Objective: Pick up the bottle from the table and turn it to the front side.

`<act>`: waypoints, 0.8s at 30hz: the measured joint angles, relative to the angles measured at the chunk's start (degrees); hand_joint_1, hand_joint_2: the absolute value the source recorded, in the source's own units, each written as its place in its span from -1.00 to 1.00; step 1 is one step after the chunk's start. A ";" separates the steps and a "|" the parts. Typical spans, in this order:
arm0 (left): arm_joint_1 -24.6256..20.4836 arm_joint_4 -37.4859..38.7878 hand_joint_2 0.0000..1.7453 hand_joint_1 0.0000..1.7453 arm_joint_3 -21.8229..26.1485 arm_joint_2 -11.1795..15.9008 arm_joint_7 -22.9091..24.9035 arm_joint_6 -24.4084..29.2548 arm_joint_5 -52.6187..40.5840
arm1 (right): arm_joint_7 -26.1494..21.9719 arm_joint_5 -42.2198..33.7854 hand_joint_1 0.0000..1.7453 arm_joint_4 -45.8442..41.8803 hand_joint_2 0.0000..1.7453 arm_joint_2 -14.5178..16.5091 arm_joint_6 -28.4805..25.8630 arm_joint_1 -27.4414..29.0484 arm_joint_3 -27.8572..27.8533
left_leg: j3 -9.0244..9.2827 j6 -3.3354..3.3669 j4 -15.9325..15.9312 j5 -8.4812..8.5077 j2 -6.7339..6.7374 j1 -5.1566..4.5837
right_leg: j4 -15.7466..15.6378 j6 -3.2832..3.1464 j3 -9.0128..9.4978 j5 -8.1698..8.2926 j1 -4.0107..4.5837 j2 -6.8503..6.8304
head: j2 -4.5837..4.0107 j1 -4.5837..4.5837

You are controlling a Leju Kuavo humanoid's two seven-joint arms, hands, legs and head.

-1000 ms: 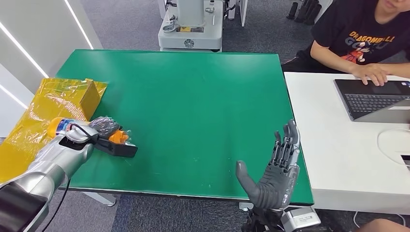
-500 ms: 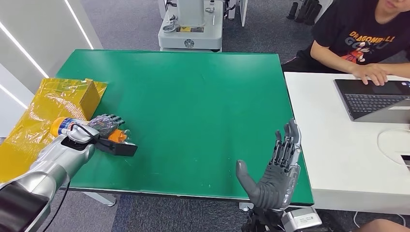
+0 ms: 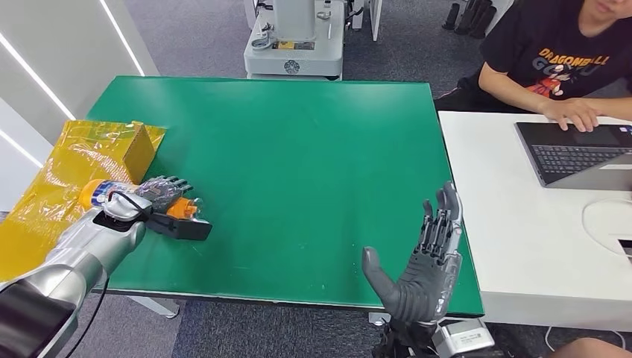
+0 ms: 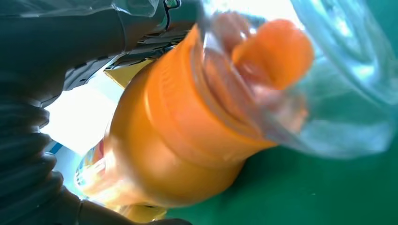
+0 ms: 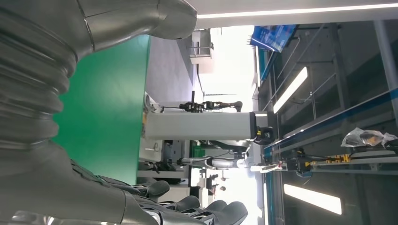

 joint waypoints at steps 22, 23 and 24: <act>25.44 -44.46 1.00 -1.00 22.49 9.11 -15.65 22.18 20.45 | 1.44 2.73 -1.00 -2.43 1.00 0.00 1.35 2.16 -0.76 | -0.05 -0.02 -0.02 -0.06 0.12 -0.01 | -0.07 -0.01 -0.10 -0.05 -0.01 0.13 | 0.00 0.01; 26.60 -47.06 1.00 -1.00 23.63 8.79 -17.26 21.64 23.71 | 1.46 2.75 -1.00 -2.46 1.00 0.00 1.50 2.24 -0.78 | -0.05 -0.02 -0.01 -0.06 0.12 -0.02 | -0.08 -0.01 -0.09 -0.05 -0.02 0.12 | 0.00 0.01; 27.64 -49.46 1.00 -1.00 24.69 8.33 -18.96 21.02 27.46 | 1.49 2.74 -1.00 -2.50 1.00 0.00 1.72 2.28 -0.80 | -0.05 -0.02 -0.01 -0.06 0.12 -0.02 | -0.08 0.00 -0.09 -0.05 -0.02 0.12 | 0.00 0.01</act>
